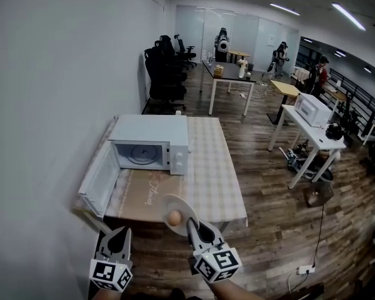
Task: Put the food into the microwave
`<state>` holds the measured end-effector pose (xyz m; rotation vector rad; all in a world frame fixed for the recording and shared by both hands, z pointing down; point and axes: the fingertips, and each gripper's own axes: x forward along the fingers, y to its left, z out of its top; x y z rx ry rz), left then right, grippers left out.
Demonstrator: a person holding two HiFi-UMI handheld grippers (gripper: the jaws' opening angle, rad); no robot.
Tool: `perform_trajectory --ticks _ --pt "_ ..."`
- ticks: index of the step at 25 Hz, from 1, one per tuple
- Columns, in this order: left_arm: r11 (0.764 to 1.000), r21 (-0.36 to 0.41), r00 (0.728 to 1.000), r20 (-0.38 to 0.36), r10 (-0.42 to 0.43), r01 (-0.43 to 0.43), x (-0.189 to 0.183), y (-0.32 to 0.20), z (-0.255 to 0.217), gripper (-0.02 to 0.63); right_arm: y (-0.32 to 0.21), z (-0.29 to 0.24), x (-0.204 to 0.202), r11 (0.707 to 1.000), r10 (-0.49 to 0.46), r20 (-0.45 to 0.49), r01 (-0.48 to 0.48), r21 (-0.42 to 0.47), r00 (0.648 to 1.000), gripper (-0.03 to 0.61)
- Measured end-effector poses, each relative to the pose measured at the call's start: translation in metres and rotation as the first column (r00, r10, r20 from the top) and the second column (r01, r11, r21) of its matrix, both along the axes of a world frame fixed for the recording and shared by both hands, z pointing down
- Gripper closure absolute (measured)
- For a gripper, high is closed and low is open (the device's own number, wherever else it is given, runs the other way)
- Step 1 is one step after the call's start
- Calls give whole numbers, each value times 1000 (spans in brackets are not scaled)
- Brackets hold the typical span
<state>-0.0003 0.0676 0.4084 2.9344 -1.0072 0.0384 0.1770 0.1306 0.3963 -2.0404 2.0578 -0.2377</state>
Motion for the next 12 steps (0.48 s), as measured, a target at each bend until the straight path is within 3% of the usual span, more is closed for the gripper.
perform_trajectory --ticks 12 --pt "998 18 998 -30 54 -53 1 -52 -8 606 -57 1 -13 999 19 -16 -20 -29 1000 555"
